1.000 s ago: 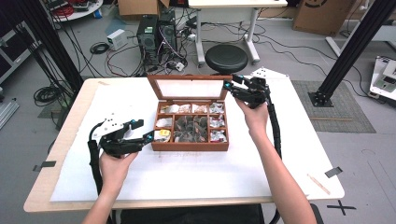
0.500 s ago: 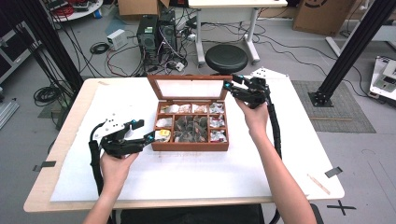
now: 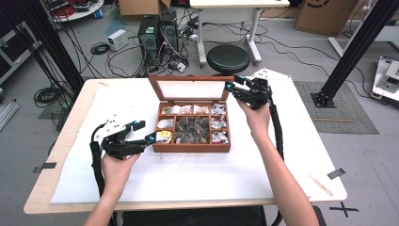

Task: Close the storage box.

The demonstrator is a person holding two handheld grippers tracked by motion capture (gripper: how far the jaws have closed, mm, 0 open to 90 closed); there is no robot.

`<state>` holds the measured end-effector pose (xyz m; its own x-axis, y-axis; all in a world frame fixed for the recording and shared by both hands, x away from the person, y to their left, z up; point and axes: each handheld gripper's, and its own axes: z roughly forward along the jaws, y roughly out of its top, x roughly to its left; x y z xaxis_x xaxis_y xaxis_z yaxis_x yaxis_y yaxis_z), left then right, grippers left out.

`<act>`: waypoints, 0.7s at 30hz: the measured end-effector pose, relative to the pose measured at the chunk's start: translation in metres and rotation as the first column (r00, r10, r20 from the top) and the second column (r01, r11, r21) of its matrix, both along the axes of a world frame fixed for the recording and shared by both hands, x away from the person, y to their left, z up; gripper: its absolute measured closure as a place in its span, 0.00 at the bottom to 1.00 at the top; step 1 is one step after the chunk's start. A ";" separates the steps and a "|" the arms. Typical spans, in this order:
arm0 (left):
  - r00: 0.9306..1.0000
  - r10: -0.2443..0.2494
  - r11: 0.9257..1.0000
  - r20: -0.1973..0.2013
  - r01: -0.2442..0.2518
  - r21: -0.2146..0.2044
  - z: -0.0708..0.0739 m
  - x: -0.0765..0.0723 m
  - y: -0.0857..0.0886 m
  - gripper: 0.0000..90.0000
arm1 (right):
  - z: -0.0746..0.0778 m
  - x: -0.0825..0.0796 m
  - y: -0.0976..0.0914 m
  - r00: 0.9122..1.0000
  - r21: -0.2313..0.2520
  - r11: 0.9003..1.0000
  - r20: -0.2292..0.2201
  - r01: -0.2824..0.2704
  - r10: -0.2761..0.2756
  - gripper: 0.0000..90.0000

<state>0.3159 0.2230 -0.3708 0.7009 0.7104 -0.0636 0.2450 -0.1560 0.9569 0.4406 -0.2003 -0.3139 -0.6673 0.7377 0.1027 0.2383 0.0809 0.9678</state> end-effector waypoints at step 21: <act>1.000 -0.003 1.000 0.003 0.003 -0.001 0.000 0.004 -0.001 0.38 | -0.001 -0.002 -0.003 0.999 0.004 1.000 -0.044 0.027 -0.027 0.47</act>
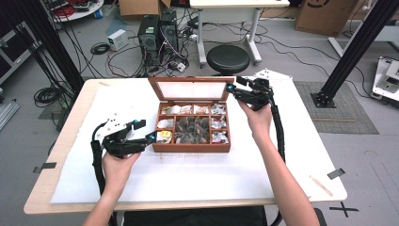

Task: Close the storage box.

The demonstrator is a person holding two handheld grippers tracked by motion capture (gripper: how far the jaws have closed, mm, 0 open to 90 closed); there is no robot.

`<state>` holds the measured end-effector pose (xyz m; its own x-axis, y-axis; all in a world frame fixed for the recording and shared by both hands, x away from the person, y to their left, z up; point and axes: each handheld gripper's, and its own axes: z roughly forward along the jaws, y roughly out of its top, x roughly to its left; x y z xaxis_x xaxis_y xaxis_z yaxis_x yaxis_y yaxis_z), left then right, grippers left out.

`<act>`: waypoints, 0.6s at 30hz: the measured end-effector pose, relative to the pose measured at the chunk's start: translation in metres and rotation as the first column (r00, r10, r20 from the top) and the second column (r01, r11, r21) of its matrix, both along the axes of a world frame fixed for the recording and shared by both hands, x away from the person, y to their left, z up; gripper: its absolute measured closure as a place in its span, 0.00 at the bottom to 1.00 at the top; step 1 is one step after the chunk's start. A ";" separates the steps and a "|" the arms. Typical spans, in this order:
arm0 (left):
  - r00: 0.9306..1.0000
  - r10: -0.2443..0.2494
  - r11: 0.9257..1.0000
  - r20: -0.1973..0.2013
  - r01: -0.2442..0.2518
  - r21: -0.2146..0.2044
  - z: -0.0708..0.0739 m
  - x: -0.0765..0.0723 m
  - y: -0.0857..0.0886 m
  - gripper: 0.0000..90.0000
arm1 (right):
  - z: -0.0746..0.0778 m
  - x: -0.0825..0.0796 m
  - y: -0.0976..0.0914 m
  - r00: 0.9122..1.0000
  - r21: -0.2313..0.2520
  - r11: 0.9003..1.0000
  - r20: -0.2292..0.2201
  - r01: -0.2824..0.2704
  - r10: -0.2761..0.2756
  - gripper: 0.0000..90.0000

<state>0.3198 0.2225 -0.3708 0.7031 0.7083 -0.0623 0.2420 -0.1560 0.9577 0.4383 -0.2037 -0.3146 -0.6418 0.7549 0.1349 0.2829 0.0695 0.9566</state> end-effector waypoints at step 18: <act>0.999 -0.054 0.999 0.000 0.054 -0.006 -0.004 -0.008 0.000 0.38 | -0.011 -0.017 0.002 0.997 -0.042 0.998 -0.066 0.041 -0.043 0.51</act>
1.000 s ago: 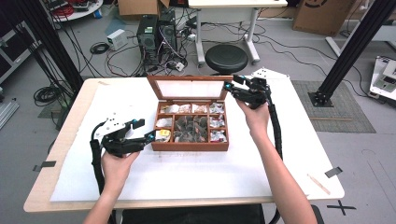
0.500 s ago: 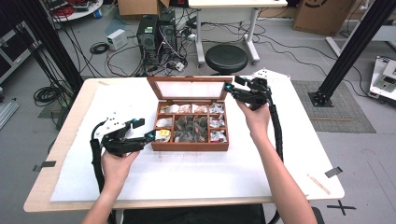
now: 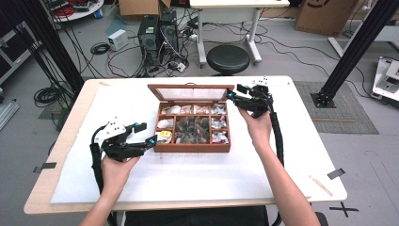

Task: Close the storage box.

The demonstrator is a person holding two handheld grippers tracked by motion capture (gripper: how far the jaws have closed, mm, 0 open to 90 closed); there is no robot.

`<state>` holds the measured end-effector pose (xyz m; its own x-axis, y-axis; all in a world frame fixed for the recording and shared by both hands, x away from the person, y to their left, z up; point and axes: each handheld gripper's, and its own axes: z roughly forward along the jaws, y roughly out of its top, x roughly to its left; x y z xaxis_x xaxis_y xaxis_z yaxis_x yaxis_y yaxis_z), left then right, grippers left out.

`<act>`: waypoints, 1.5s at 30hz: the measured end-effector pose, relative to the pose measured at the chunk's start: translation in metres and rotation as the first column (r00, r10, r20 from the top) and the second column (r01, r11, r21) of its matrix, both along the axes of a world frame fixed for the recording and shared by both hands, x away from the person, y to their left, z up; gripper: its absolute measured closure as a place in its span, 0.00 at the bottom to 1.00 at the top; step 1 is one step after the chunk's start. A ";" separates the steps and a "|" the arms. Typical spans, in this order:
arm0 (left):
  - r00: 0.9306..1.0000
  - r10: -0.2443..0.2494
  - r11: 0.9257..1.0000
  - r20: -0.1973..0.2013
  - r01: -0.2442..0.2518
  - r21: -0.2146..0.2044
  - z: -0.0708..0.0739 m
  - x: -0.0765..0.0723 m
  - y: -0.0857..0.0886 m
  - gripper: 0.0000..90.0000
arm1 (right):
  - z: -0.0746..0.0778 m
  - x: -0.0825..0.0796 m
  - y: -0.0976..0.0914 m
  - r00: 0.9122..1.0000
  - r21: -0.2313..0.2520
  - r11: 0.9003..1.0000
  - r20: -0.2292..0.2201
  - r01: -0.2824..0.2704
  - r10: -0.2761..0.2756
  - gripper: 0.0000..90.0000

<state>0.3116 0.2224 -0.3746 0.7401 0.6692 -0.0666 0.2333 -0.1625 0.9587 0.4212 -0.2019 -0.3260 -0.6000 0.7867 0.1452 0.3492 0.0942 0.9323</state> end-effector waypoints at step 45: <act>0.999 -0.035 0.999 0.002 0.035 0.012 -0.002 -0.004 -0.010 0.38 | -0.031 -0.035 -0.008 0.982 0.127 0.988 -0.155 -0.092 0.112 0.68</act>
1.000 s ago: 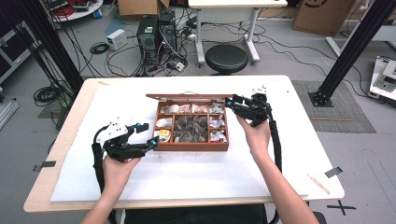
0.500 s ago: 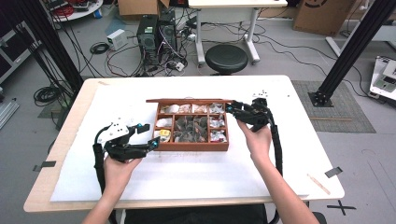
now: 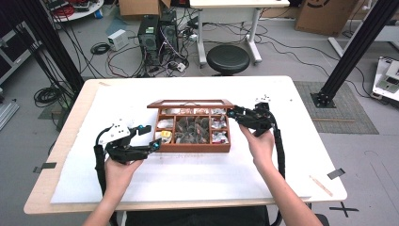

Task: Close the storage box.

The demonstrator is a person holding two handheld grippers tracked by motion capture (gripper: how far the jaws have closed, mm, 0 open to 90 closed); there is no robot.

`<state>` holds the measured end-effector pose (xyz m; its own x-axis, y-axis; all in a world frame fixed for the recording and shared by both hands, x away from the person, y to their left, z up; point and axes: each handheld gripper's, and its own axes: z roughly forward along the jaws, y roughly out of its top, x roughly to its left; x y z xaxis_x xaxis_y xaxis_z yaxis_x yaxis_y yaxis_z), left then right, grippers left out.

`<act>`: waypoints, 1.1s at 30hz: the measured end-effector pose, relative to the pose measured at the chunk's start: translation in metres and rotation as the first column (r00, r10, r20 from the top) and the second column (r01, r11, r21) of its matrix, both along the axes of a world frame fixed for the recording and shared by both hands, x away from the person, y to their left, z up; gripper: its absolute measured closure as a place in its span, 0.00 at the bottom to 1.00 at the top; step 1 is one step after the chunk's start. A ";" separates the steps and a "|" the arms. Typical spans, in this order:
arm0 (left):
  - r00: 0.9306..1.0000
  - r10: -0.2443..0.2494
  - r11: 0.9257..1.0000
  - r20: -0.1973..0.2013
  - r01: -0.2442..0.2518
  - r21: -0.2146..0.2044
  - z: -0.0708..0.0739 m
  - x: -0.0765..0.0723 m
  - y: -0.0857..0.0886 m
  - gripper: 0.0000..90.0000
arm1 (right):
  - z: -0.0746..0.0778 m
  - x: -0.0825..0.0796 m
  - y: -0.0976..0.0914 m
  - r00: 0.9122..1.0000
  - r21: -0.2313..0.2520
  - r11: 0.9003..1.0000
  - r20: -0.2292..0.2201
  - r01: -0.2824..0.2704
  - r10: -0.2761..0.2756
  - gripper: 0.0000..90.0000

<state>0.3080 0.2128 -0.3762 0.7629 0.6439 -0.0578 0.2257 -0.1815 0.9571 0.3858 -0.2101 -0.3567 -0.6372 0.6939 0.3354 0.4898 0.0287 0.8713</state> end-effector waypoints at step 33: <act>1.000 -0.010 1.000 -0.009 0.010 -0.005 -0.001 0.001 -0.001 0.38 | -0.016 -0.025 0.000 0.999 -0.028 0.998 0.019 -0.049 0.050 0.67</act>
